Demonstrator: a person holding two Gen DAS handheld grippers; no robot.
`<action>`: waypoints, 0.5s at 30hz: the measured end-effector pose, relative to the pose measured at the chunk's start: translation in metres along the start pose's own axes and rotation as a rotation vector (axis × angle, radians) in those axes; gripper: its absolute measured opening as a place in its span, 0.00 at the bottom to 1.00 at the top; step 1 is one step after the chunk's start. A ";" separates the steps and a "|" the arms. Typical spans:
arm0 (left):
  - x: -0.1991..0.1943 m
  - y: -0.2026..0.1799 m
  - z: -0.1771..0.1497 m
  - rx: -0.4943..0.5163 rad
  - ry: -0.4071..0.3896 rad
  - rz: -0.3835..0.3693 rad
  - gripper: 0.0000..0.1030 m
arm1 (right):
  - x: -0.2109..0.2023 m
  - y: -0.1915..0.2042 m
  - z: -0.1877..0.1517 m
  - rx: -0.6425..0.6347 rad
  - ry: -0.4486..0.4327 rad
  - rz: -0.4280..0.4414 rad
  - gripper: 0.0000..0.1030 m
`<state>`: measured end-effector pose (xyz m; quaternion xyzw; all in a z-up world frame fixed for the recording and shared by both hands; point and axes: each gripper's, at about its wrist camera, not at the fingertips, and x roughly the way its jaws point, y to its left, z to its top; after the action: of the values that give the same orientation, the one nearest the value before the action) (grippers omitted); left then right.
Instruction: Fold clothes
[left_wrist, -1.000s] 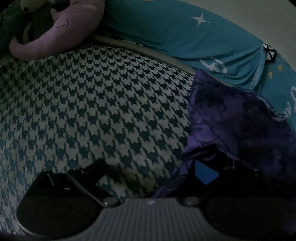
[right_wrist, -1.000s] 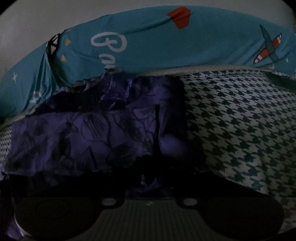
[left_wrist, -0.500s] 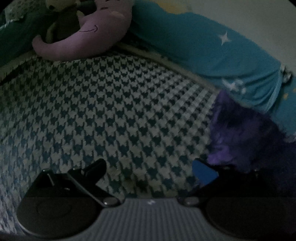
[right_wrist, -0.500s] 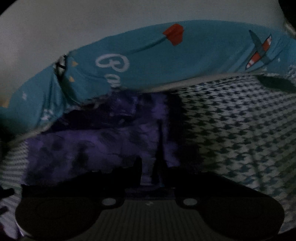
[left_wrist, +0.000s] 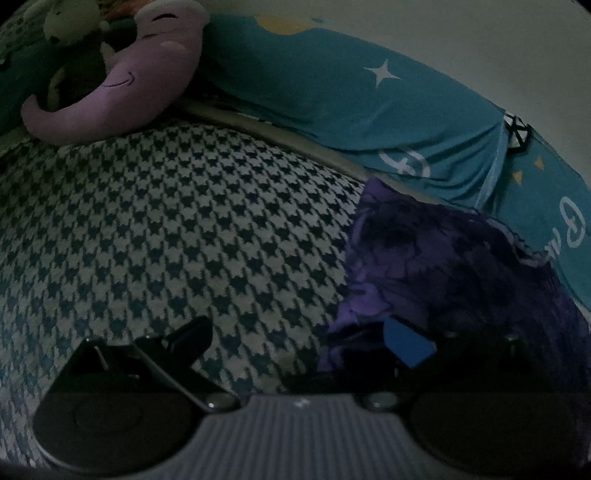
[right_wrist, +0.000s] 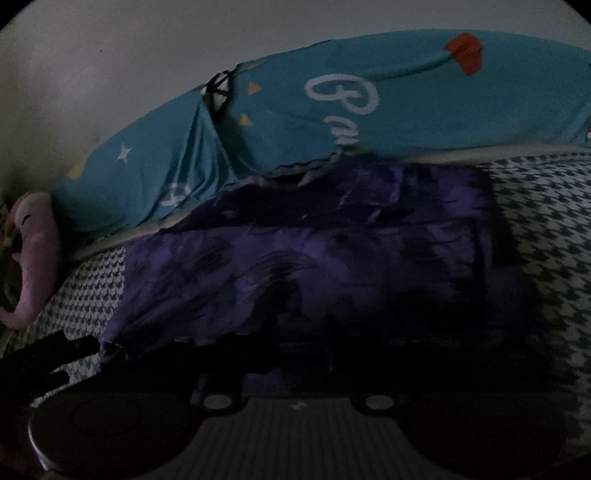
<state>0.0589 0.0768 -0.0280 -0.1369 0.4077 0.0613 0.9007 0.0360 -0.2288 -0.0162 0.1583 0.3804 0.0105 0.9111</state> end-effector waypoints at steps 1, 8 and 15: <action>0.000 -0.002 0.000 0.006 -0.002 -0.002 1.00 | 0.002 0.002 -0.001 -0.007 0.001 0.002 0.27; 0.005 -0.012 0.000 0.052 0.001 0.000 1.00 | 0.015 0.014 -0.004 -0.039 0.008 0.010 0.28; 0.012 -0.016 -0.006 0.096 0.033 0.010 1.00 | 0.028 0.020 -0.011 -0.073 0.047 -0.021 0.31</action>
<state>0.0664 0.0596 -0.0373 -0.0926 0.4257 0.0438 0.8990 0.0504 -0.2023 -0.0368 0.1207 0.4025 0.0185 0.9072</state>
